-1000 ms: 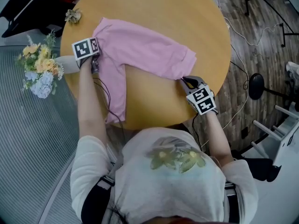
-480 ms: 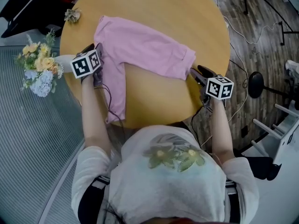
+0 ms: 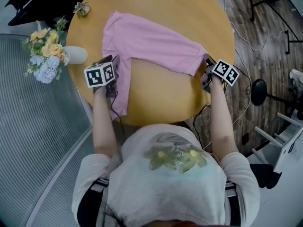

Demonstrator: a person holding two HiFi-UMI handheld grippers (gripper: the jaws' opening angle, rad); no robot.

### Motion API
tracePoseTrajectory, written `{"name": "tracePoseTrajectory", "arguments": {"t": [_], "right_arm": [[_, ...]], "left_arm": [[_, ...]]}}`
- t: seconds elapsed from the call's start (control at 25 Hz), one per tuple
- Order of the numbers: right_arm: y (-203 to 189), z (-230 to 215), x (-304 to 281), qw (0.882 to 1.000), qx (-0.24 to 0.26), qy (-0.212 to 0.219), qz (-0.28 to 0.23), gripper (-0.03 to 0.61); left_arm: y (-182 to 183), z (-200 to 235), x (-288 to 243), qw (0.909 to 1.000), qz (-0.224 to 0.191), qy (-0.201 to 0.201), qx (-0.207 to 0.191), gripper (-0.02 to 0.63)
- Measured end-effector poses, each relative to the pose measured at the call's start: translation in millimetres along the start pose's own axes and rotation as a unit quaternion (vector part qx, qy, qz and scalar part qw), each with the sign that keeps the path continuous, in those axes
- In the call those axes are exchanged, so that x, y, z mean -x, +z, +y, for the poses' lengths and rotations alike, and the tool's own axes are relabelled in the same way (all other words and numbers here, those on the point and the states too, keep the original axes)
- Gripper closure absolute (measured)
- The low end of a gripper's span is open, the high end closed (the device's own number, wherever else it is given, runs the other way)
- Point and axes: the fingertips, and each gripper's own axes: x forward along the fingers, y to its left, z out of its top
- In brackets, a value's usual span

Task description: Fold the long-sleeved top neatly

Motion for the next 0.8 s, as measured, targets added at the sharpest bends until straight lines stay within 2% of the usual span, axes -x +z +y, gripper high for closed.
{"name": "tracePoseTrajectory", "arguments": {"t": [0.12,0.2,0.28,0.32,0.44,0.56,0.6,0.68,0.8], "right_arm": [[0.3,-35.3,9.4,0.997,-0.028,-0.071,-0.012,0.541],[-3.1,-42.5,14.2,0.997,-0.014,-0.079,-0.007,0.529],[-4.2,-43.9,23.1,0.997,-0.018,-0.071,-0.008,0.412],[-5.1,-44.1,28.2,0.997,-0.025,-0.066,-0.010,0.394],[-17.5,-39.4,37.4,0.999,-0.025,-0.039,0.000,0.390],[-43.4,-33.7,33.4,0.999,-0.003,-0.016,0.039,0.393],[-50.7,-34.2,31.4,0.999,0.001,-0.016,0.050,0.396],[-59.4,-41.4,28.0,0.998,0.005,-0.034,0.062,0.420],[-65.2,-53.1,24.2,0.996,0.008,-0.063,0.069,0.422]], "left_arm": [[-16.1,-4.7,0.0,0.9998,0.019,-0.005,-0.005,0.497],[-27.9,-9.7,-1.6,0.9993,0.034,-0.012,-0.004,0.497],[-39.9,-17.0,-3.0,0.9984,0.052,-0.023,-0.006,0.497],[-46.5,-21.0,-3.0,0.9977,0.061,-0.027,-0.010,0.497],[-71.0,-39.2,-3.5,0.9938,0.095,-0.050,-0.028,0.497],[-101.4,-69.3,-4.4,0.9830,0.142,-0.108,-0.043,0.497],[-111.2,-74.4,-6.2,0.9800,0.156,-0.114,-0.046,0.497],[-128.5,-72.0,-14.3,0.9785,0.175,-0.094,-0.056,0.497],[-136.6,-66.6,-20.4,0.9825,0.165,-0.074,-0.045,0.498]]}}
